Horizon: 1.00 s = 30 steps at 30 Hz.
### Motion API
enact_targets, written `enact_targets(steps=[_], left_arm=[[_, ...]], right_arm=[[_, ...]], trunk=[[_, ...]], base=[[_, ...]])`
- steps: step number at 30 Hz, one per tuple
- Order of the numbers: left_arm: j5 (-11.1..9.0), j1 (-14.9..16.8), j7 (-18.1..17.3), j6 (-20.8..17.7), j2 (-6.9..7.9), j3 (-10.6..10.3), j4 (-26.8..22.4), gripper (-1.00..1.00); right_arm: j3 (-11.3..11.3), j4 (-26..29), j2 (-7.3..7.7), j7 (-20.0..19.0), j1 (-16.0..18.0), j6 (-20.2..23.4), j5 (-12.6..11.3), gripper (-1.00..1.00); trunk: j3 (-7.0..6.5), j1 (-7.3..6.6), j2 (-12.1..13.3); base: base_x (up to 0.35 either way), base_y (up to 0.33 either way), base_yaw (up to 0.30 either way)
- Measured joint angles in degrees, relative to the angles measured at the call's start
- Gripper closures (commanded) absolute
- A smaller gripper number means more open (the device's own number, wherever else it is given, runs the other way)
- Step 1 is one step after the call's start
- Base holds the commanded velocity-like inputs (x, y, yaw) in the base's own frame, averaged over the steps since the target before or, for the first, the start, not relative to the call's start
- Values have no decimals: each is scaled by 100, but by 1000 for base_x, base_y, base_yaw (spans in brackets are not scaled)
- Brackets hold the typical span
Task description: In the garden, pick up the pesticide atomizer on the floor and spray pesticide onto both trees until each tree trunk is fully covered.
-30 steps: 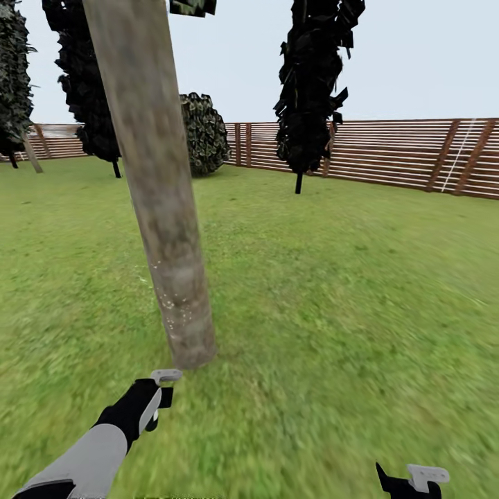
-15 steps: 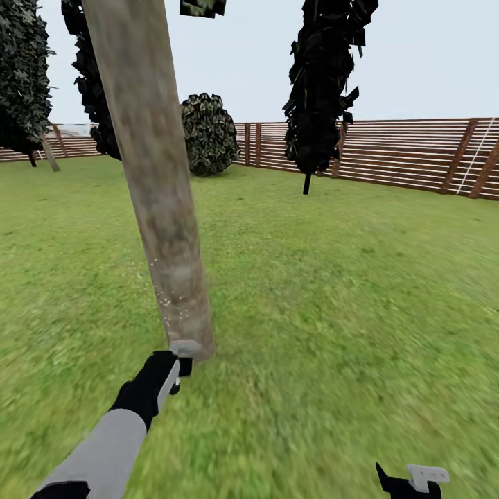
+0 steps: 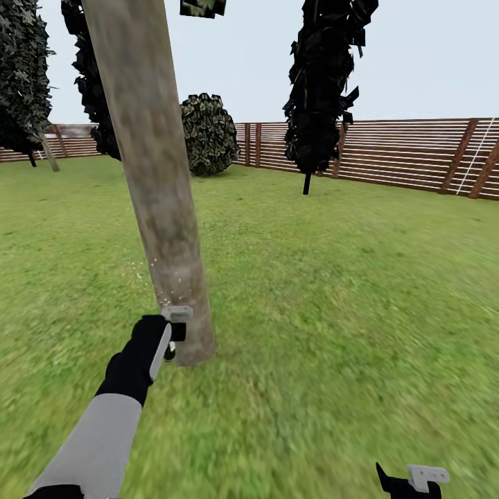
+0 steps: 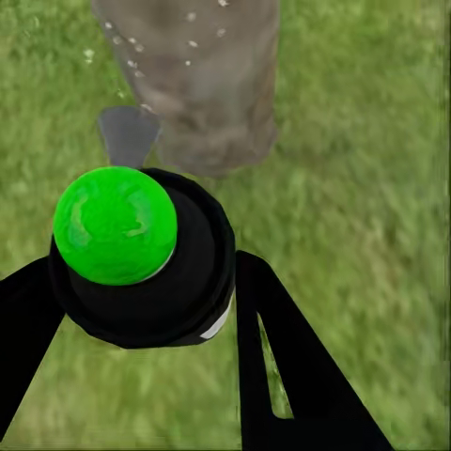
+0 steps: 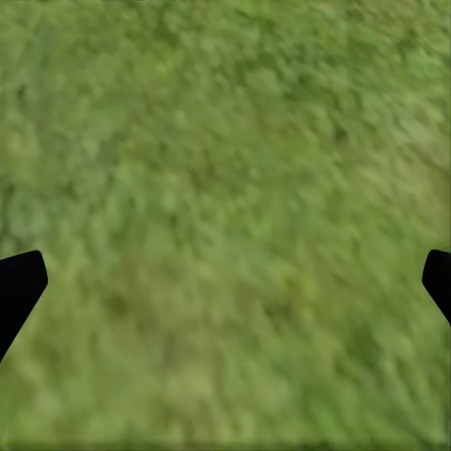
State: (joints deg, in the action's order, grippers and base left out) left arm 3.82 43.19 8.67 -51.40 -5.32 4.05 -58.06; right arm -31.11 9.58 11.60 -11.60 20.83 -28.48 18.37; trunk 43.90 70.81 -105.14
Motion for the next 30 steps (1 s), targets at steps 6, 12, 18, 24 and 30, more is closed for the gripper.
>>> enact_targets(steps=[6,12,18,24,30], left_arm=[[-14,13,-6,-63,-203,-208,-345,100],[40,-3,-5,-323,-115,-160,-840,100],[36,-12,-5,-473,113,111,-1060,100],[-3,-13,-16,-543,289,298,-1211,100],[-54,4,-24,-577,88,171,-1231,100]], right_arm=[[0,0,0,0,0,0,0,-100],[0,0,0,0,0,0,0,-100],[0,0,0,0,0,0,0,-100],[0,0,0,0,0,0,0,-100],[0,0,0,0,0,0,0,-100]], trunk=[[0,0,0],[0,0,0],[0,0,0],[0,0,0],[0,0,0]], base=[[0,0,0],[0,0,0],[0,0,0],[0,0,0],[0,0,0]])
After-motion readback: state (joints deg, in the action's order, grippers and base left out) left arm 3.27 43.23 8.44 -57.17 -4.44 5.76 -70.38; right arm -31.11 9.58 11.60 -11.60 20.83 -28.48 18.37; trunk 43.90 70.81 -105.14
